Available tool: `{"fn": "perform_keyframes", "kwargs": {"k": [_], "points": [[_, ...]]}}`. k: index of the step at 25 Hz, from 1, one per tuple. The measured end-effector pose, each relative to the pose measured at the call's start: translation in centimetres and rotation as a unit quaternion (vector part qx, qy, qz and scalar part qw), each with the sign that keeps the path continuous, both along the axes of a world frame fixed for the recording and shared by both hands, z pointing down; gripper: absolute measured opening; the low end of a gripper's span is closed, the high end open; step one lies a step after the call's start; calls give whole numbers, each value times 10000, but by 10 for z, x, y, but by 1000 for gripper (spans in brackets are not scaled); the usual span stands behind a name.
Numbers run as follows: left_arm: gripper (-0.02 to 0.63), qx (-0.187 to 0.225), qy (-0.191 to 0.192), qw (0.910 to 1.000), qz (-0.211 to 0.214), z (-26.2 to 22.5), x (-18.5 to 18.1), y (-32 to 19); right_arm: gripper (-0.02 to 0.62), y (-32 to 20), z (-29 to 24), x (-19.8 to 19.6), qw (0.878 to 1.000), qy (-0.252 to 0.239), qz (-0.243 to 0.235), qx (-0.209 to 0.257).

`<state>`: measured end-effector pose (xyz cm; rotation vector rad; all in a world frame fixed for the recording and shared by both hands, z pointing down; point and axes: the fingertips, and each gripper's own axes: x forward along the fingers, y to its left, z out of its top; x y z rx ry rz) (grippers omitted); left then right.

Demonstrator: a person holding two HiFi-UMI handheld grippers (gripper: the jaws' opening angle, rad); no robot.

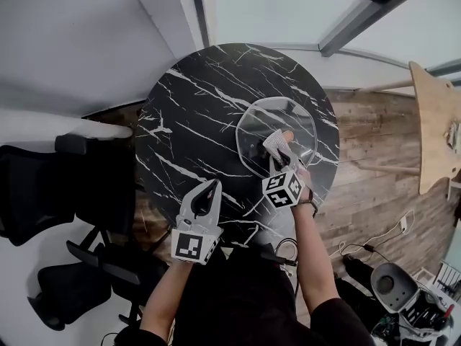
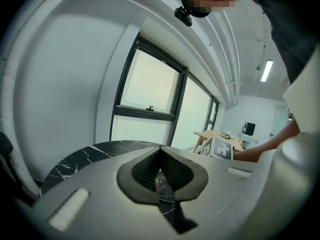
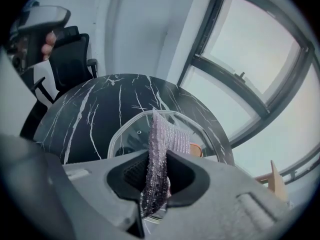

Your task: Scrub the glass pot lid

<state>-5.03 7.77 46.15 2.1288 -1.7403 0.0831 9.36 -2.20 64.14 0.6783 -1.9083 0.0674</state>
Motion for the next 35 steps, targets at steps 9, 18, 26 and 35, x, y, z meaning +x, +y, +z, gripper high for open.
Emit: {"fn": "perform_keyframes", "kwargs": {"k": [9, 18, 26, 35], "points": [[3, 129, 44, 9999, -52, -7, -9, 4, 78, 16, 2, -18, 9983, -412, 147, -389], [3, 143, 89, 9999, -25, -10, -14, 7, 74, 45, -45, -46, 9669, -2311, 704, -819], [3, 604, -259, 9978, 115, -28, -1, -1, 74, 33, -67, 28, 9129, -2975, 2723, -627], [3, 857, -573, 9935, 485, -37, 24, -17, 74, 26, -24, 129, 9012, -1832, 3910, -361]]}}
